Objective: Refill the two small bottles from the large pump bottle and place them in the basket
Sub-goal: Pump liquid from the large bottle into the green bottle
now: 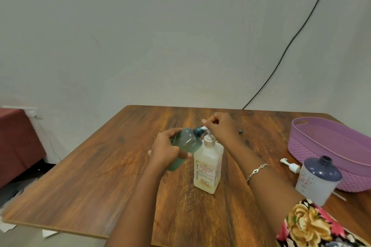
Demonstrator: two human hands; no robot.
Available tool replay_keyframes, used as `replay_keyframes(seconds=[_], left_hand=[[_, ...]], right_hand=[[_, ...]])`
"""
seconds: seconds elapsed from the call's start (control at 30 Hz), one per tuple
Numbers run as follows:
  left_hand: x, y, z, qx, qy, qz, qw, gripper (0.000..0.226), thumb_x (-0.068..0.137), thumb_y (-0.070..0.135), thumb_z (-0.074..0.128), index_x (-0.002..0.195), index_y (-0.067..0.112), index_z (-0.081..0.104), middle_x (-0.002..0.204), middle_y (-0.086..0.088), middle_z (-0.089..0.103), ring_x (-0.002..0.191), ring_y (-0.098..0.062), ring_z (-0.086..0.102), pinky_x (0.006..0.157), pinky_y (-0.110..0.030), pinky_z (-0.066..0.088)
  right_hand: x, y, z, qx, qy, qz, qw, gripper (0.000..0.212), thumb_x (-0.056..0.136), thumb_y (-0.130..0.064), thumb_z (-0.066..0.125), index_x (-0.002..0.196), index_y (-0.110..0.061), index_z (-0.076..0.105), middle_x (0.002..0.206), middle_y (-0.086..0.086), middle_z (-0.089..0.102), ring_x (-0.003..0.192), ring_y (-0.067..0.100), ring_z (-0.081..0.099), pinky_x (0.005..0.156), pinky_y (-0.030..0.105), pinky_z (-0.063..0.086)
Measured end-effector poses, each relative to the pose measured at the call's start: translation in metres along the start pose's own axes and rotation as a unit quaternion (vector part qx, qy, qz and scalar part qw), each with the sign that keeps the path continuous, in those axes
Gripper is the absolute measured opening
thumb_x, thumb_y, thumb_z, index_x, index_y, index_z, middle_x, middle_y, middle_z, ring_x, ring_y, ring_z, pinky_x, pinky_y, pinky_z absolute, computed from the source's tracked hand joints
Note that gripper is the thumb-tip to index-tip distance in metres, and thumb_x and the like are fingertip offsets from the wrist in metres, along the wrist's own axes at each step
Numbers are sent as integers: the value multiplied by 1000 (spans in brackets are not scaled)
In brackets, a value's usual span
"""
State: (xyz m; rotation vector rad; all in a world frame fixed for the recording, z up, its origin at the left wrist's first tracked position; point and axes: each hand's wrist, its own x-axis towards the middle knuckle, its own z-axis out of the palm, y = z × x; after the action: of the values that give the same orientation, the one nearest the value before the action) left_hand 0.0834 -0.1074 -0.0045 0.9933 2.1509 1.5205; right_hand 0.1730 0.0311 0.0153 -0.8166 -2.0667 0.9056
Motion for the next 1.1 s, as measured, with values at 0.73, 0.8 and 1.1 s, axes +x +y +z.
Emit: replay_keyframes(seconds=[0.73, 0.8, 1.1], left_hand=[[5, -9, 5, -5, -18, 1, 1000, 69, 57, -2, 81, 118, 23, 60, 114, 3, 60, 109, -23, 52, 94, -47, 42], [4, -6, 5, -29, -24, 1, 999, 67, 58, -4, 80, 116, 23, 60, 108, 5, 59, 103, -19, 53, 82, -35, 44], [5, -7, 4, -39, -24, 8, 999, 67, 55, -5, 81, 112, 24, 62, 107, 6, 60, 101, -18, 51, 83, -37, 43]], right_hand=[[-3, 12, 5, -14, -21, -21, 999, 29, 88, -21, 60, 61, -18, 48, 61, -5, 49, 57, 5, 44, 57, 21, 37], [-1, 8, 1, 12, -32, -9, 999, 28, 87, -21, 60, 62, -17, 50, 63, -4, 52, 59, 6, 47, 60, 23, 40], [-4, 8, 5, 11, -6, -18, 1000, 29, 87, -20, 60, 61, -16, 48, 62, -2, 51, 58, 7, 47, 56, 21, 39]])
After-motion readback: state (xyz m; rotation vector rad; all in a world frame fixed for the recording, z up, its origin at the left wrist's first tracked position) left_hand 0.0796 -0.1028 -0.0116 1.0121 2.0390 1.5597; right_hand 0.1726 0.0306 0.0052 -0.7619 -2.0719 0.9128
